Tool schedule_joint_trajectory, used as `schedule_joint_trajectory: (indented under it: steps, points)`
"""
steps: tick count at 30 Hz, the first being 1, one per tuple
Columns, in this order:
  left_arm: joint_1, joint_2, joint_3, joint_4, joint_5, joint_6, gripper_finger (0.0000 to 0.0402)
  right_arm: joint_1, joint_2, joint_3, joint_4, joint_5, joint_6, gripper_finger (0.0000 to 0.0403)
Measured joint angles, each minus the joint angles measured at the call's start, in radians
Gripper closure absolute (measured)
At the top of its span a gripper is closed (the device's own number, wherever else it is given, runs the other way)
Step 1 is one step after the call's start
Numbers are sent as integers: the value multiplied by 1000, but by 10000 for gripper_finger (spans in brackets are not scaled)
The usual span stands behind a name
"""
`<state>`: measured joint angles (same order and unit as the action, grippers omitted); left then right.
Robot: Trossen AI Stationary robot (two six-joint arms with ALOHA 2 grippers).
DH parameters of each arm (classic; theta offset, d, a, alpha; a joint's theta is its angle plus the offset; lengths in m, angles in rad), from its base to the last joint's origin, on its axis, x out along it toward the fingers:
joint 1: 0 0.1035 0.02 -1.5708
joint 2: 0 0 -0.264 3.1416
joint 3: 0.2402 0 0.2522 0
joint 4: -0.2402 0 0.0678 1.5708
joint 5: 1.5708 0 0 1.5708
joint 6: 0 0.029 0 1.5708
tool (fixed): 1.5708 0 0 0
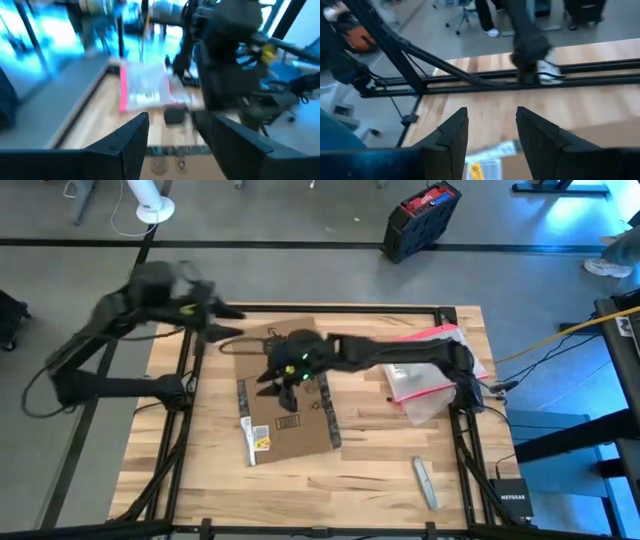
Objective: Unpack boxes
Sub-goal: Return to Home Position
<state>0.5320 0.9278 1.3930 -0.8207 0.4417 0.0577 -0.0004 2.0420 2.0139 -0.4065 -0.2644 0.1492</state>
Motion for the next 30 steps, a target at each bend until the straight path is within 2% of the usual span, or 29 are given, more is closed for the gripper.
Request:
schedule_joint_trajectory:
  steps: [8,12,16,19,23,30]
  points:
    - [0,-244,-30,37,-77,-4,196,-19,-218,62,-315,121,-107,243]
    - [0,-347,-137,66,-113,-121,196,-45,-355,36,-427,196,-157,243]
    - [0,-451,-265,121,-114,-259,196,-77,-506,-39,-485,215,-188,243]
    - [0,-521,-348,163,-142,-287,196,-87,-633,-143,-506,214,-221,243]
    - [0,-610,-444,223,-278,-324,196,-88,-823,-364,-487,219,-231,243]
    - [0,-717,-635,410,-304,-403,196,-85,-1186,-857,-208,231,-70,243]
